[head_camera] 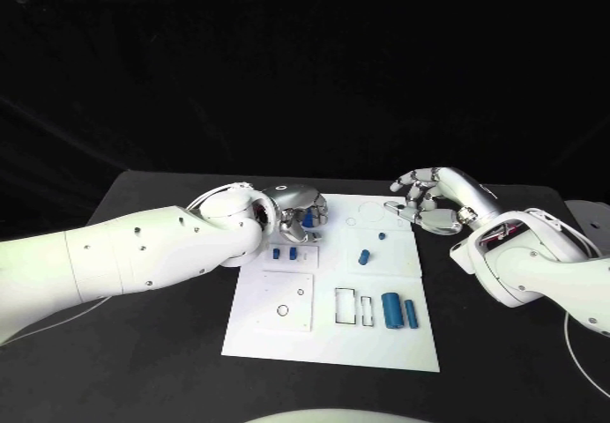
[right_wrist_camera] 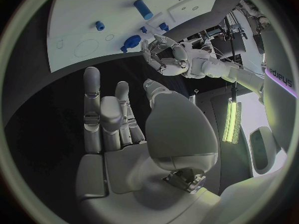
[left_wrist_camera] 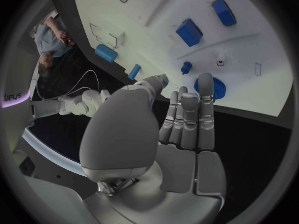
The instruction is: Assemble the parts on the task board
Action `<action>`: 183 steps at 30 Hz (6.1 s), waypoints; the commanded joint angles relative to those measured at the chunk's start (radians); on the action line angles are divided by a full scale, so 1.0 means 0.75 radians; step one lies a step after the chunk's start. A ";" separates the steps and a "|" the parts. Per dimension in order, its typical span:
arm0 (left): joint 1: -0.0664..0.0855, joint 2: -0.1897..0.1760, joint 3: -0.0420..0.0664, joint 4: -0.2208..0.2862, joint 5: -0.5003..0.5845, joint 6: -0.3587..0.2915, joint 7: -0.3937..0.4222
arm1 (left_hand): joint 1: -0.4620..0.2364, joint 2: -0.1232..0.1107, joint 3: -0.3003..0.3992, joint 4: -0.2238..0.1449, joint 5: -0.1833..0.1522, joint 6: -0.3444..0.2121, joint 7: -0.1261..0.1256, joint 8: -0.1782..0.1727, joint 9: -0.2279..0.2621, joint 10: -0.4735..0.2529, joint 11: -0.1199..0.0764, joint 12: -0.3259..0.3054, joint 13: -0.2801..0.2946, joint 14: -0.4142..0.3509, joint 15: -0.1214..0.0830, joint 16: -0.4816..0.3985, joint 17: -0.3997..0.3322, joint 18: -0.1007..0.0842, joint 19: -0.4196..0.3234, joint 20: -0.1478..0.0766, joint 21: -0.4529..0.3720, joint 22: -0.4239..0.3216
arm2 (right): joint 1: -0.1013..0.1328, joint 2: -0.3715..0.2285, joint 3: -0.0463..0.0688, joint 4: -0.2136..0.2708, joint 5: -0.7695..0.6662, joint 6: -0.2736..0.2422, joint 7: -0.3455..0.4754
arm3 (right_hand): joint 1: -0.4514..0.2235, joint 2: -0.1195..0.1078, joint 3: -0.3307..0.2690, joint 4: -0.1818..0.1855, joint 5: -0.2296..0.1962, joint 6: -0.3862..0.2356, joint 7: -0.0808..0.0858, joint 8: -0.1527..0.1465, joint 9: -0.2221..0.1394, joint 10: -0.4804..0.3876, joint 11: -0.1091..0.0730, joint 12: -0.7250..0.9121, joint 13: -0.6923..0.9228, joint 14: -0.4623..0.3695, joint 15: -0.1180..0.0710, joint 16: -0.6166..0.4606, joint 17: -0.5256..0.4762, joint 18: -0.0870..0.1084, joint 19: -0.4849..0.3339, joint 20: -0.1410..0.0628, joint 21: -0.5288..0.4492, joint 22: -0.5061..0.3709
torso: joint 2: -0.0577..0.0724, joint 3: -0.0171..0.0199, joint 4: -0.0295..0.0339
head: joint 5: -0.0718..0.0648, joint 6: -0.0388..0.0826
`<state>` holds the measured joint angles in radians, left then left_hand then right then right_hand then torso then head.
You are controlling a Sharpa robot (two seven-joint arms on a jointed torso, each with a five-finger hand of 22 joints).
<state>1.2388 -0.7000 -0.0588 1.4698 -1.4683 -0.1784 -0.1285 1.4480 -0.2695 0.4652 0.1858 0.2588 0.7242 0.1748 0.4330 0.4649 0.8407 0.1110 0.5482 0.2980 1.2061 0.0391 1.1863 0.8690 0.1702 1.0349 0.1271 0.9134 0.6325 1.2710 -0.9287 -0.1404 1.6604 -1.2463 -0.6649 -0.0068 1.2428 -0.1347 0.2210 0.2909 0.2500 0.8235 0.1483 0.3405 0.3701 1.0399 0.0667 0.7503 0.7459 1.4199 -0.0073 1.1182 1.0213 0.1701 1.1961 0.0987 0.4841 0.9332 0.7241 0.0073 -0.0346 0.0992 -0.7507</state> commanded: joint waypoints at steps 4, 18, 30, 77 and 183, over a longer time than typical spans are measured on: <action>-0.005 0.019 -0.001 -0.014 -0.205 0.030 0.021 | 0.001 -0.011 -0.013 -0.003 -0.008 0.035 -0.004 -0.016 -0.040 0.016 0.004 -0.036 -0.048 0.053 0.001 0.084 0.061 0.017 0.025 0.004 0.037 0.027 | -0.002 0.003 0.000 0.000 0.000 -0.005 0.016 | 0.005 -0.003 0.012 0.001 0.011 0.003 0.005 0.006 -0.002 0.003 0.002 -0.009 -0.008 0.000 -0.001 -0.013 -0.003 0.014 0.001 0.000 -0.021 -0.009 | 0.002 0.0001 -0.0010 | -0.003 -0.003; -0.016 0.050 0.000 -0.054 -0.238 0.105 -0.029 | 0.010 -0.002 -0.013 -0.006 -0.005 0.095 -0.010 -0.031 -0.095 0.048 0.005 -0.089 -0.117 0.122 0.002 0.190 0.137 -0.010 0.115 0.008 0.186 0.202 | -0.004 0.005 0.000 0.000 0.000 -0.004 0.016 | 0.002 -0.006 0.016 0.001 0.014 0.002 0.005 0.007 -0.003 0.000 0.003 -0.020 -0.022 0.000 0.000 -0.025 -0.008 0.016 0.001 0.000 -0.046 -0.025 | 0.000 0.0003 -0.0003 | -0.007 -0.009; -0.023 0.071 0.001 -0.086 -0.239 0.122 -0.035 | 0.027 0.011 0.022 -0.015 -0.004 0.121 -0.015 -0.049 -0.126 0.090 0.000 -0.117 -0.154 0.141 -0.002 0.220 0.143 -0.018 0.137 0.007 0.238 0.258 | -0.004 0.006 0.000 0.001 0.001 -0.004 0.016 | 0.001 -0.006 0.016 0.001 0.015 0.002 0.005 0.007 -0.003 0.000 0.003 -0.022 -0.024 0.001 0.000 -0.026 -0.007 0.016 0.001 0.000 -0.048 -0.026 | 0.000 -0.0001 0.0014 | -0.008 -0.010; -0.056 0.088 0.006 -0.105 -0.206 0.076 -0.019 | -0.002 0.075 0.189 -0.156 -0.052 0.315 -0.037 -0.128 -0.197 0.373 -0.040 -0.299 -0.244 0.246 -0.040 0.305 0.212 -0.062 0.263 -0.016 0.446 0.512 | -0.004 0.005 0.000 0.004 0.002 -0.007 0.021 | -0.005 -0.004 0.020 0.002 0.018 0.004 0.005 0.009 -0.003 0.002 0.003 -0.029 -0.036 0.000 0.000 -0.038 -0.013 0.016 0.004 0.001 -0.059 -0.033 | -0.002 0.0004 0.0019 | -0.006 -0.011; -0.046 -0.095 0.077 0.008 -0.128 0.207 -0.120 | -0.058 0.044 0.172 -0.159 -0.055 0.310 -0.035 -0.176 -0.210 0.407 -0.036 -0.393 -0.261 0.217 -0.036 0.291 0.152 -0.052 0.223 -0.014 0.411 0.463 | -0.010 0.011 0.000 -0.004 0.005 -0.005 0.015 | -0.007 -0.005 0.025 0.001 0.019 0.005 0.005 0.012 -0.003 0.004 0.002 -0.033 -0.045 0.000 0.000 -0.048 -0.015 0.016 0.008 0.000 -0.068 -0.040 | -0.001 -0.0001 0.0034 | 0.009 -0.022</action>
<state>1.2047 -0.7732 -0.0014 1.4753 -1.5621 -0.0346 -0.2170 1.4156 -0.2371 0.6001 0.0660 0.2204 0.9621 0.1496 0.3032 0.3087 1.1493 0.0773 0.2573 0.1035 1.3719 0.0110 1.4094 0.9827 0.1388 1.2059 0.1160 1.2257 0.9809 1.2638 -0.9211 -0.1405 1.6567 -1.2402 -0.6712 0.0007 1.2427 -0.1346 0.2319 0.2908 0.2577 0.8233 0.1484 0.3442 0.3695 1.0471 0.0734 0.7296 0.7127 1.4201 -0.0073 1.0872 1.0109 0.1700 1.1964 0.0986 0.4385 0.9045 0.7235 0.0073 -0.0330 0.1059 -0.7666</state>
